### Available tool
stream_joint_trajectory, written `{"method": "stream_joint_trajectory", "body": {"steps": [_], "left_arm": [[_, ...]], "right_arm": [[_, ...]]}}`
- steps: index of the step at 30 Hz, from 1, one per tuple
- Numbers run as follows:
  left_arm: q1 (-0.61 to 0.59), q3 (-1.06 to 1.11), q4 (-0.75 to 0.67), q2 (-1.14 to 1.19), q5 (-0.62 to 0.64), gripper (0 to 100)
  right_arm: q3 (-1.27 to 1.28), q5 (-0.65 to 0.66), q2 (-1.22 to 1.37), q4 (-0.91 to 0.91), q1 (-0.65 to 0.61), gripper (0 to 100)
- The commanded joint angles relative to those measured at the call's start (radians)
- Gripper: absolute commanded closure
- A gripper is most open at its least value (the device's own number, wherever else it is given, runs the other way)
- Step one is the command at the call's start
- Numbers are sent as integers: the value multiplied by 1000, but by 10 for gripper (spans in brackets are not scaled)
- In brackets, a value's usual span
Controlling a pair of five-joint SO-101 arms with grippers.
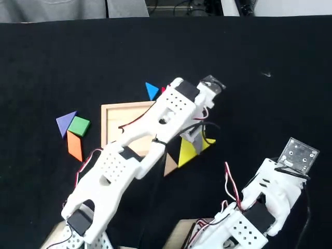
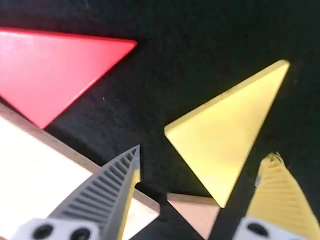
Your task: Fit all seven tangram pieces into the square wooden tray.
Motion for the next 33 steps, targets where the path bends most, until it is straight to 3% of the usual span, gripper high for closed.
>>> {"method": "stream_joint_trajectory", "body": {"steps": [1, 11, 19, 33], "left_arm": [[-7, -8, -11, 5, -51, 639], [-7, -15, -32, 48, -103, 642], [-24, -243, 110, 58, -109, 642], [-5, -255, 54, 183, -109, 642]], "right_arm": [[-8, 11, -96, 5, -12, 987], [-10, 11, -96, 5, -12, 987], [-10, 11, -96, 5, -12, 987], [-8, 11, -96, 5, -12, 987]]}}
